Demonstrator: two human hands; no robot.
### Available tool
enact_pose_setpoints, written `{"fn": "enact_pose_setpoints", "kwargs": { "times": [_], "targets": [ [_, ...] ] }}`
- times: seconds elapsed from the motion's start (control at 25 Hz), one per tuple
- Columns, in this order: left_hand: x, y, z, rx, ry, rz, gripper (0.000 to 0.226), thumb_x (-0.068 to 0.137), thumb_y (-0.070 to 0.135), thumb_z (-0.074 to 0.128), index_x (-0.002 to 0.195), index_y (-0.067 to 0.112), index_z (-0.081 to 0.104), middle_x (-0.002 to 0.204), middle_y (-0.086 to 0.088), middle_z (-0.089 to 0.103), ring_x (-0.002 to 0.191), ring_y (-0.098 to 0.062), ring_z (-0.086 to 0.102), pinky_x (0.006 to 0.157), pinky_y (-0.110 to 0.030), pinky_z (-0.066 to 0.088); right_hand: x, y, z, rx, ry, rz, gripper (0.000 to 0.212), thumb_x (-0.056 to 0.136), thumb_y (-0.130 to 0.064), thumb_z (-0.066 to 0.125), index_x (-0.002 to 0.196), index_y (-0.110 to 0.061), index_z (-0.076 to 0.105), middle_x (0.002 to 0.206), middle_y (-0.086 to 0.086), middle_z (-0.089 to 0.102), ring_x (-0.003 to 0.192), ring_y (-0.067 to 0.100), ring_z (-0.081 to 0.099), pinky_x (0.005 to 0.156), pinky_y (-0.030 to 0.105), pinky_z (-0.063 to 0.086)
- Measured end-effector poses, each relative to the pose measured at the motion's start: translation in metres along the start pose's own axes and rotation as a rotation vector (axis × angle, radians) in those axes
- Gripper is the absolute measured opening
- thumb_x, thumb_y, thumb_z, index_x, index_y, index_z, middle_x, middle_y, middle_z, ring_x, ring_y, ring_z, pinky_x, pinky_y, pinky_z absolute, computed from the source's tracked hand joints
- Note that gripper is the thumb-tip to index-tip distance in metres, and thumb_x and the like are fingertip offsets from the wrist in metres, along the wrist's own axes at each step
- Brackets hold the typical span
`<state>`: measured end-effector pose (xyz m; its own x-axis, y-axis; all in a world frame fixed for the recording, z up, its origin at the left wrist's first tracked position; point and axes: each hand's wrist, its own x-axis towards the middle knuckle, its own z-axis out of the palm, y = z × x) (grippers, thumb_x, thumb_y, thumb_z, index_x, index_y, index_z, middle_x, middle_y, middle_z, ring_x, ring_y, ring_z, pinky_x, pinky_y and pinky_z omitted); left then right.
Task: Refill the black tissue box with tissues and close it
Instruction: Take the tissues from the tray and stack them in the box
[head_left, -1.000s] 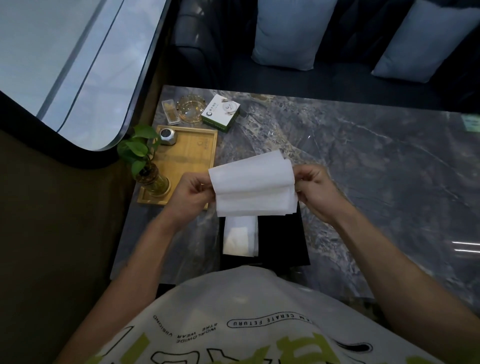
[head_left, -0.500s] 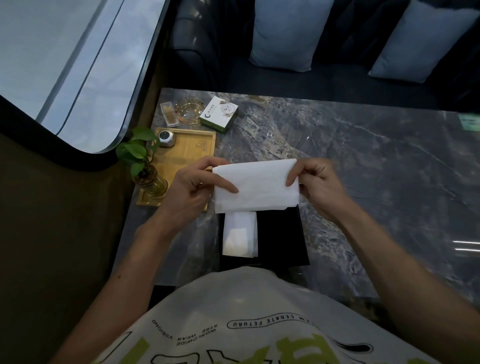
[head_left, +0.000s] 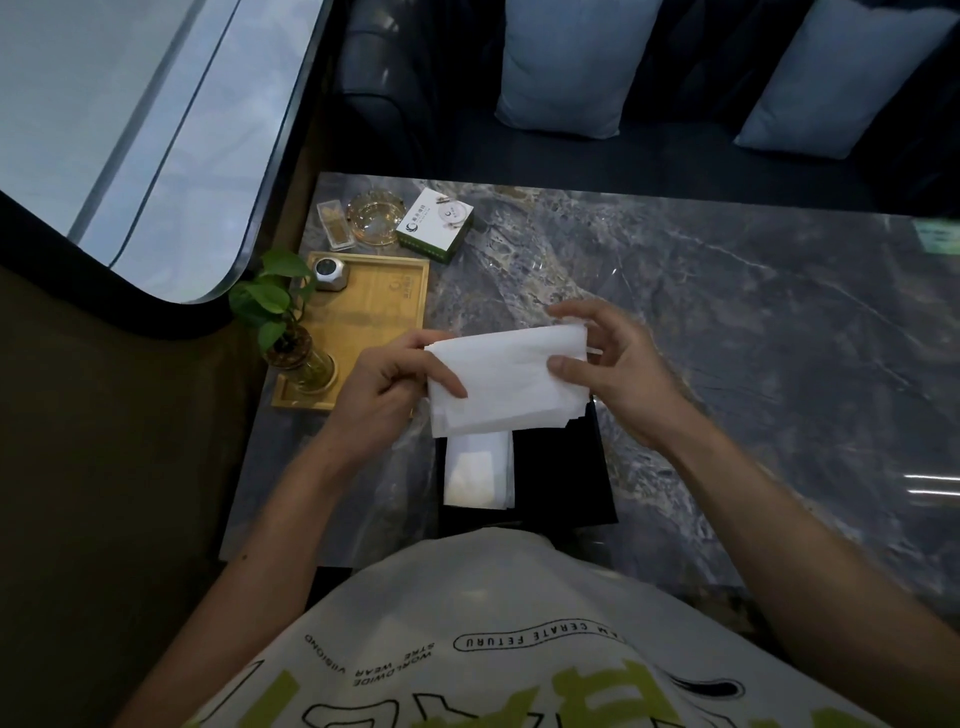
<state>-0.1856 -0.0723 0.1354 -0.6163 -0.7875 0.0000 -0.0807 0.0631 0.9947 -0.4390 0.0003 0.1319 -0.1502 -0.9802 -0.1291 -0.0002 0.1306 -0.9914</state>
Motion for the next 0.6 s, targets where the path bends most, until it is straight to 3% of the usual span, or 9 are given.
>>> {"fn": "enact_pose_setpoints", "kwargs": {
  "times": [0.16,0.28,0.44,0.6],
  "targets": [
    [0.000,0.005,0.001,-0.196,0.045,-0.245,0.029,0.083,0.010,0.045,0.094,0.027,0.066,0.096,0.002,0.071,0.091,-0.020,0.064,0.073,-0.035,0.050,-0.001,-0.005,-0.001,0.014,-0.051,0.020,0.058,0.077,-0.004,0.076,0.126,-0.029,0.058,0.095,0.001,0.075,0.085,0.017,0.071,0.072,0.032,0.057],
    [0.004,0.007,0.002,0.000,-0.096,-0.230,0.031,0.089,0.032,0.063,0.120,0.033,0.059,0.098,-0.003,0.073,0.091,-0.010,0.069,0.070,-0.023,0.054,0.000,-0.012,0.003,-0.040,-0.146,0.032,0.059,0.080,0.004,0.071,0.130,-0.021,0.054,0.100,0.005,0.074,0.087,0.018,0.071,0.071,0.031,0.057],
    [0.008,0.009,0.014,0.142,-0.292,-0.232,0.030,0.091,0.024,0.064,0.117,0.010,0.066,0.107,-0.013,0.072,0.098,-0.026,0.069,0.080,-0.042,0.056,0.002,-0.024,0.009,-0.104,-0.242,0.056,0.061,0.083,0.009,0.067,0.135,-0.018,0.048,0.095,0.010,0.075,0.082,0.019,0.071,0.068,0.028,0.056],
    [0.005,0.007,0.016,0.128,-0.268,-0.244,0.026,0.093,0.018,0.062,0.109,-0.001,0.066,0.104,-0.025,0.069,0.095,-0.037,0.068,0.079,-0.053,0.053,0.002,-0.020,0.006,-0.049,-0.228,0.108,0.060,0.082,0.000,0.073,0.134,-0.019,0.049,0.101,0.012,0.075,0.087,0.023,0.073,0.070,0.030,0.058]
  ]
}}
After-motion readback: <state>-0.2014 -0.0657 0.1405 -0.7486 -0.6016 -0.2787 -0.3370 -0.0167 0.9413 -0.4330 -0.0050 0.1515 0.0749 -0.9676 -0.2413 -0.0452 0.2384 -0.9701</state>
